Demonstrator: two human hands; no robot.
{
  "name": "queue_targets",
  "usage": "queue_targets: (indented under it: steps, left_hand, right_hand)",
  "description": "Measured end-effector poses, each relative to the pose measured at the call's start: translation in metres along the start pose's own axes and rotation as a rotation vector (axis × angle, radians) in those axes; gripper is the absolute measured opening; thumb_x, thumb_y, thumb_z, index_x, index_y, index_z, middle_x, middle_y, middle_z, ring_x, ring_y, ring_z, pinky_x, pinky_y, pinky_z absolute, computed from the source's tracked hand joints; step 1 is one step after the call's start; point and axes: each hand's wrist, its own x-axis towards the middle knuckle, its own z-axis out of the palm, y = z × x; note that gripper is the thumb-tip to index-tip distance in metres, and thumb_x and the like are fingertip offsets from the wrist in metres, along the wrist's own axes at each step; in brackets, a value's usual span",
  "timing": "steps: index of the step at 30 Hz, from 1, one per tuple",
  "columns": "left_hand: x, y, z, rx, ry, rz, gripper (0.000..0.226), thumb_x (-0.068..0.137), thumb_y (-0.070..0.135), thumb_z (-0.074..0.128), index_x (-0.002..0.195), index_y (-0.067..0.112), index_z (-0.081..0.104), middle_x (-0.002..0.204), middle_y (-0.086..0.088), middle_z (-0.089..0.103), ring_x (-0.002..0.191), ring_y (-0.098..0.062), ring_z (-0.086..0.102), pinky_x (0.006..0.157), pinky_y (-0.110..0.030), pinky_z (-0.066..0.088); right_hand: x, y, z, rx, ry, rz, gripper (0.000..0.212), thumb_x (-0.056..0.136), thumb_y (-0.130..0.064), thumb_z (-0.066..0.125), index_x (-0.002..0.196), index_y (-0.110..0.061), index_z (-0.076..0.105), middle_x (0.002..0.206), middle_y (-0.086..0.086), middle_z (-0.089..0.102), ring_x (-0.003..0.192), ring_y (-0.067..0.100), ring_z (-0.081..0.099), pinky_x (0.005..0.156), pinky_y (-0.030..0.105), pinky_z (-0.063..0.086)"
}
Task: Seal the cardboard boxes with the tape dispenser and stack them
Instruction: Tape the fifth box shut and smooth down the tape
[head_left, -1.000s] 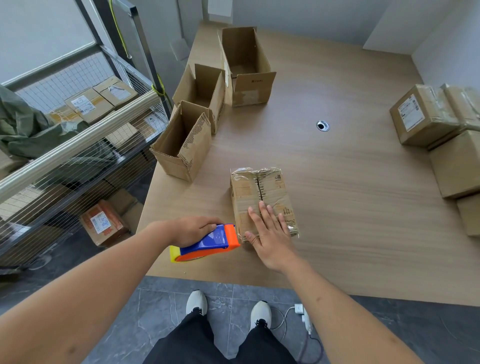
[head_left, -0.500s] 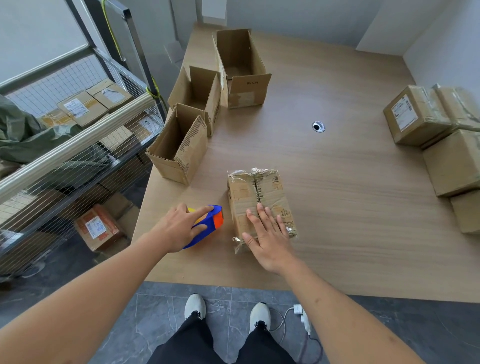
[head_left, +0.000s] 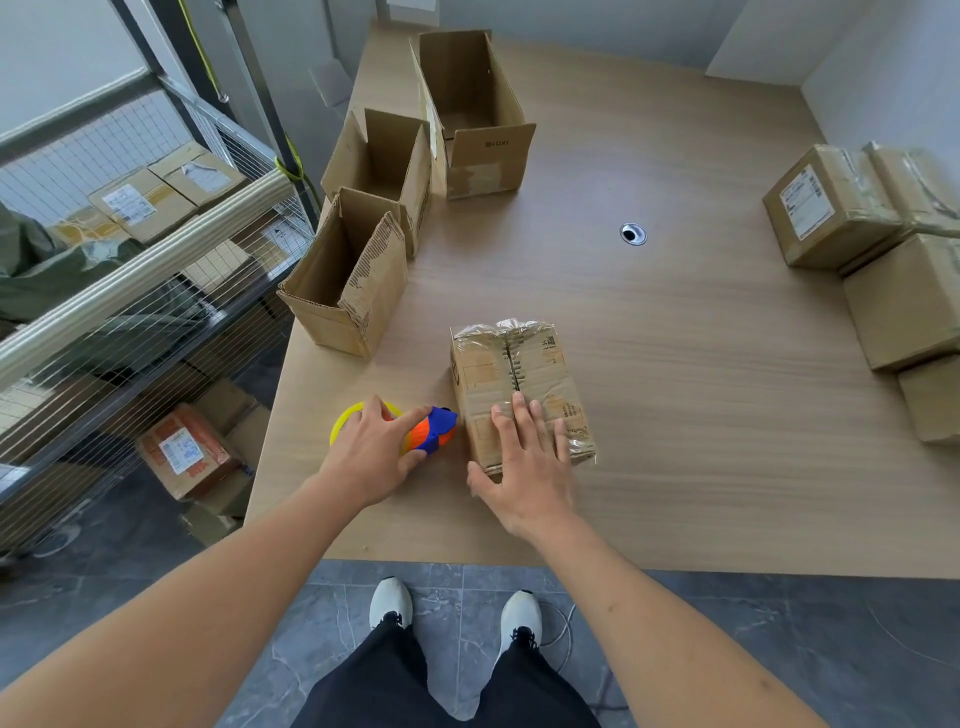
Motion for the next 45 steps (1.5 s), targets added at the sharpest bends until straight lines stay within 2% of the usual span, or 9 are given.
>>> queue_targets:
  steps: [7, 15, 20, 22, 25, 28, 32, 40, 45]
  left_hand:
    - [-0.001, 0.005, -0.008, -0.099, 0.081, 0.033, 0.054, 0.096, 0.032, 0.061, 0.147, 0.021, 0.047, 0.124, -0.015, 0.047, 0.108, -0.035, 0.056, 0.094, -0.042, 0.051]
    - [-0.002, 0.008, -0.016, -0.149, 0.126, 0.127, 0.046, 0.093, 0.023, 0.061, 0.139, 0.021, 0.052, 0.124, -0.011, 0.047, 0.104, -0.033, 0.057, 0.085, -0.046, 0.055]
    - [-0.003, 0.023, -0.027, -0.170, 0.198, 0.292, 0.041, 0.090, 0.012, 0.065, 0.131, 0.015, 0.063, 0.124, -0.012, 0.052, 0.101, -0.032, 0.061, 0.077, -0.034, 0.048]
    - [-0.002, 0.027, -0.026, -0.179, 0.194, 0.393, 0.039, 0.088, 0.010, 0.066, 0.127, 0.014, 0.067, 0.126, -0.011, 0.053, 0.103, -0.033, 0.062, 0.083, -0.039, 0.053]
    - [-0.001, 0.034, -0.021, -0.177, 0.218, 0.511, 0.033, 0.087, 0.009, 0.069, 0.120, 0.012, 0.071, 0.130, -0.010, 0.057, 0.106, -0.032, 0.063, 0.084, -0.041, 0.057]
    - [-0.002, 0.042, -0.015, -0.165, 0.237, 0.584, 0.025, 0.093, 0.019, 0.068, 0.117, 0.014, 0.073, 0.137, -0.007, 0.058, 0.121, -0.027, 0.061, 0.090, -0.039, 0.057]
    - [-0.007, 0.051, -0.003, -0.137, 0.189, 0.605, 0.042, 0.097, 0.042, 0.060, 0.126, 0.014, 0.070, 0.147, -0.005, 0.054, 0.142, -0.023, 0.047, 0.104, -0.039, 0.052]
    - [-0.012, 0.058, 0.017, -0.138, 0.211, 0.548, 0.053, 0.081, 0.040, 0.084, 0.127, 0.020, 0.071, 0.143, -0.011, 0.056, 0.134, -0.032, 0.054, 0.097, -0.043, 0.056]
    - [-0.005, 0.048, 0.037, -0.133, 0.344, 0.647, 0.044, 0.089, 0.037, 0.073, 0.129, 0.019, 0.070, 0.147, -0.010, 0.055, 0.140, -0.029, 0.049, 0.104, -0.045, 0.053]
  right_hand:
    - [-0.002, -0.009, 0.015, -0.056, 0.115, 0.036, 0.078, 0.092, -0.061, 0.042, 0.158, -0.024, 0.021, 0.171, 0.007, 0.006, 0.158, 0.027, 0.001, 0.125, 0.055, -0.001]
    - [0.002, -0.016, 0.028, -0.143, 0.198, 0.064, 0.084, 0.087, -0.055, 0.063, 0.153, -0.016, 0.032, 0.167, 0.016, 0.021, 0.154, 0.037, 0.018, 0.122, 0.062, 0.013]
    - [-0.003, -0.007, 0.006, -0.098, -0.019, 0.024, 0.122, 0.072, -0.094, 0.043, 0.162, -0.024, -0.001, 0.169, 0.009, -0.018, 0.156, 0.027, -0.015, 0.125, 0.054, -0.008]
    - [-0.009, -0.006, -0.007, -0.050, -0.100, 0.008, 0.133, 0.066, -0.090, 0.060, 0.161, -0.029, -0.010, 0.163, 0.006, -0.035, 0.154, 0.023, -0.022, 0.125, 0.050, -0.007]
    - [-0.015, -0.002, -0.018, 0.028, -0.130, -0.023, 0.138, 0.064, -0.075, 0.076, 0.161, -0.031, -0.013, 0.158, 0.001, -0.044, 0.156, 0.019, -0.013, 0.126, 0.043, -0.001]
    - [-0.018, 0.007, -0.024, 0.170, -0.123, -0.063, 0.133, 0.071, -0.057, 0.080, 0.162, -0.027, -0.011, 0.163, -0.007, -0.035, 0.157, 0.014, -0.005, 0.125, 0.039, 0.010]
    - [-0.019, 0.031, -0.026, 0.270, -0.008, -0.153, 0.101, 0.085, -0.034, 0.079, 0.163, -0.019, 0.017, 0.170, -0.013, -0.006, 0.156, 0.007, 0.007, 0.123, 0.037, 0.026]
    - [-0.009, 0.067, -0.016, 0.035, 0.156, -0.289, 0.071, 0.078, -0.043, 0.083, 0.142, -0.024, 0.059, 0.158, 0.000, 0.043, 0.147, 0.023, 0.038, 0.114, 0.045, 0.040]
    - [0.002, 0.091, 0.008, -0.104, 0.411, -0.453, 0.057, 0.081, -0.050, 0.077, 0.132, -0.026, 0.067, 0.147, 0.003, 0.056, 0.132, 0.026, 0.054, 0.100, 0.042, 0.044]
